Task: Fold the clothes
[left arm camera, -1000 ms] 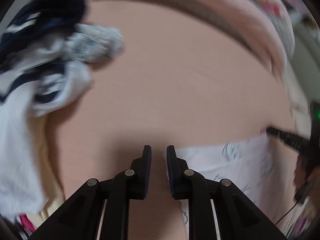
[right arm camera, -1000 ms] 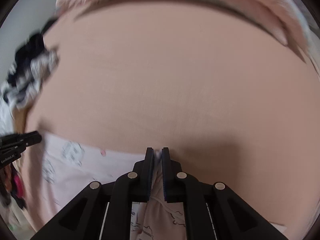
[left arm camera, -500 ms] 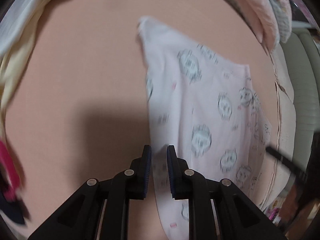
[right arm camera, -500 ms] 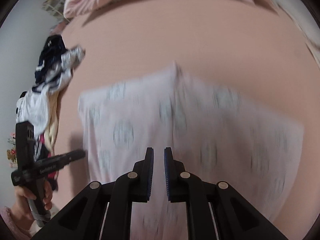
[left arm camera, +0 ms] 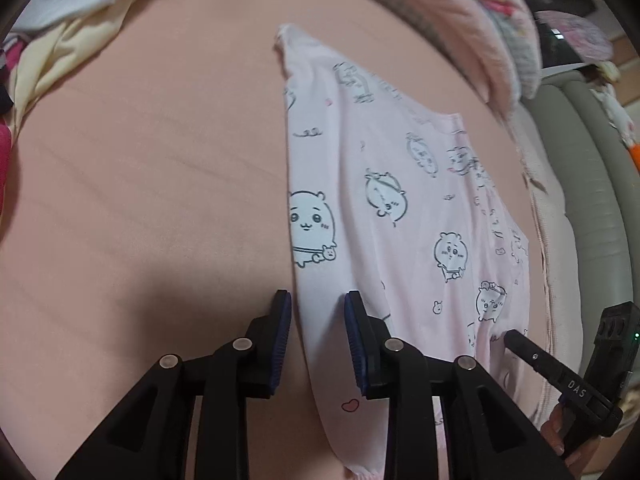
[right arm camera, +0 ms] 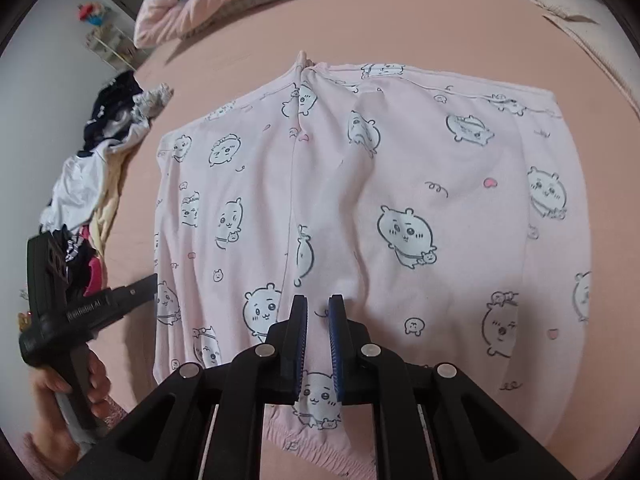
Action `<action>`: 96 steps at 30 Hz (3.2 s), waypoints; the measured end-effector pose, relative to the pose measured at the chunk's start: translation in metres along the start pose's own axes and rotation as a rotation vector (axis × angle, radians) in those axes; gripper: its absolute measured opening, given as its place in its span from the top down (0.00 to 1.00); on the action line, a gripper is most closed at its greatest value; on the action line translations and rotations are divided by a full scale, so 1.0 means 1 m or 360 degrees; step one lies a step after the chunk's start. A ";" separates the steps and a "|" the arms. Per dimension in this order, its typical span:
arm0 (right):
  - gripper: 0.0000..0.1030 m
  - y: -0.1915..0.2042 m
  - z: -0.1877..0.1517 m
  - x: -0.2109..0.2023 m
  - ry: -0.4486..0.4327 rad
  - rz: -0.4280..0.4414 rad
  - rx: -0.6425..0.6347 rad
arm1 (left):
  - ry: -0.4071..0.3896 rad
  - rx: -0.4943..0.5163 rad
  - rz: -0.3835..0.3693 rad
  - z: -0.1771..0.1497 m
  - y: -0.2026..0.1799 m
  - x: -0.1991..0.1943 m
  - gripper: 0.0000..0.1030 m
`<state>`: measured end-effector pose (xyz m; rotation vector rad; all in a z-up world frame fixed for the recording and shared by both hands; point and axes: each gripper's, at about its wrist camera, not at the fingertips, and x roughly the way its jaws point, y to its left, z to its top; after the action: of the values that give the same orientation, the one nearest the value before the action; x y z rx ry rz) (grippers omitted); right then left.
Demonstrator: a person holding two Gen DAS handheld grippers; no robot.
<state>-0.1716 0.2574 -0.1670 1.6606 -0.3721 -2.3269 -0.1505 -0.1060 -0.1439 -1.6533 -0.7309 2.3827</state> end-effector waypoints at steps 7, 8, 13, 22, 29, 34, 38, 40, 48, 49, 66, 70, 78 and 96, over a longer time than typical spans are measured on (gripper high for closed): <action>0.91 0.006 -0.065 -0.070 -0.0280 -0.0051 0.0043 | 0.0143 -0.0104 0.0087 -0.036 -0.009 -0.005 0.75; 0.91 0.007 -0.072 -0.082 -0.0288 -0.0063 0.0058 | 0.0159 -0.0099 0.0028 -0.044 -0.012 -0.013 0.75; 0.84 0.002 -0.108 -0.132 -0.0480 -0.0224 0.0121 | 0.0045 -0.0091 -0.0046 -0.066 -0.008 -0.030 0.75; 0.76 -0.041 -0.142 -0.112 -0.0433 -0.0329 0.0252 | 0.0047 -0.0149 -0.0174 -0.083 0.000 -0.015 0.75; 0.76 -0.072 -0.149 -0.089 -0.0275 -0.0205 0.0232 | 0.0239 0.0029 -0.0204 -0.082 -0.009 -0.019 0.76; 0.76 -0.076 -0.146 -0.084 -0.0313 -0.0113 0.0225 | 0.0133 -0.0148 -0.0171 -0.079 0.001 -0.012 0.75; 0.76 -0.074 -0.131 -0.070 -0.0279 -0.0194 0.0198 | 0.0045 -0.0199 -0.0206 -0.083 0.002 -0.010 0.75; 0.76 -0.071 -0.124 -0.065 -0.0272 -0.0190 0.0168 | 0.0013 -0.0189 -0.0203 -0.085 0.002 -0.009 0.75; 0.76 -0.064 -0.125 -0.059 -0.0303 -0.0237 0.0088 | -0.0074 0.0053 -0.0031 -0.100 -0.018 -0.051 0.94; 0.76 -0.063 -0.128 -0.063 -0.0313 -0.0228 0.0080 | -0.0074 0.0079 -0.0002 -0.102 -0.021 -0.054 0.94; 0.76 -0.078 -0.137 -0.085 -0.0315 -0.0048 0.0173 | 0.0051 -0.0099 -0.0167 -0.112 0.019 -0.048 0.85; 0.71 -0.054 -0.119 -0.061 -0.0130 -0.0185 -0.0068 | 0.0083 -0.0090 -0.0191 -0.109 0.016 -0.030 0.77; 0.73 -0.081 -0.118 -0.058 -0.0215 0.0085 0.0176 | -0.0004 -0.0060 -0.0212 -0.113 0.016 -0.012 0.77; 0.90 -0.052 -0.157 -0.096 -0.0267 -0.0169 0.0055 | 0.0090 0.0019 -0.0157 -0.151 0.017 -0.035 0.89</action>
<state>0.0046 0.3312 -0.1500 1.5398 -0.3671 -2.5610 0.0027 -0.0886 -0.1636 -1.6335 -0.7686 2.2593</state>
